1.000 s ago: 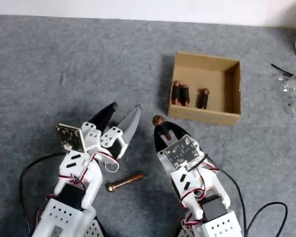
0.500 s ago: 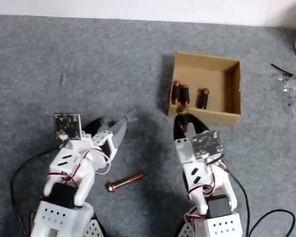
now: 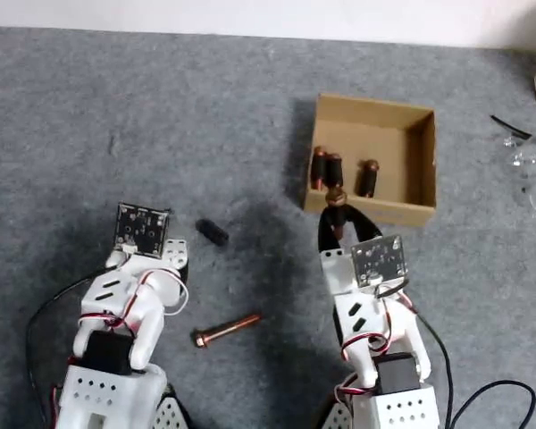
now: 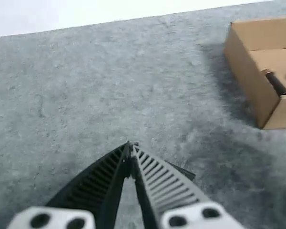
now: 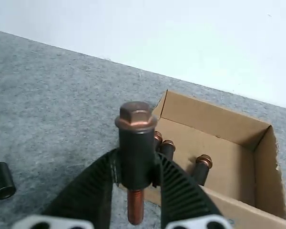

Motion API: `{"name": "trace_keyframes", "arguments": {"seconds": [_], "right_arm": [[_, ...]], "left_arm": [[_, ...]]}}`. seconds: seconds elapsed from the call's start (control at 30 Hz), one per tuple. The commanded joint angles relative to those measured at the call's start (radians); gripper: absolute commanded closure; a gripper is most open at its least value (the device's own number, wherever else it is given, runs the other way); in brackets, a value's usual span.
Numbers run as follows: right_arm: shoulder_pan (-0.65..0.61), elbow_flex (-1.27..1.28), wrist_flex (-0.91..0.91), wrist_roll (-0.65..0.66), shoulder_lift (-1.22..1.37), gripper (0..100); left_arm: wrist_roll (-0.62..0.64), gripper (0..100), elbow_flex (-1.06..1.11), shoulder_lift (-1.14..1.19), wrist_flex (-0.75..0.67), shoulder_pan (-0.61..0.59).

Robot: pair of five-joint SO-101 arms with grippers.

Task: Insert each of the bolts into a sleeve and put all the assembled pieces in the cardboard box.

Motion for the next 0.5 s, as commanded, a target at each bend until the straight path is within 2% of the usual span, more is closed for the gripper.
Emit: {"name": "trace_keyframes", "arguments": {"seconds": [0.0,0.13,0.47], "right_arm": [[0.012,0.128,-0.010,-0.011,-0.015,99.0],[0.039,0.124,0.015,-0.011,-0.022,99.3],[0.077,0.015,-0.027,0.055,-0.012,99.1]], "left_arm": [[-0.028,99,-0.054,-0.005,0.009,-0.025],[-0.118,99,-0.016,-0.005,0.005,-0.019],[-0.124,99,0.005,-0.005,-0.018,-0.025]]}}
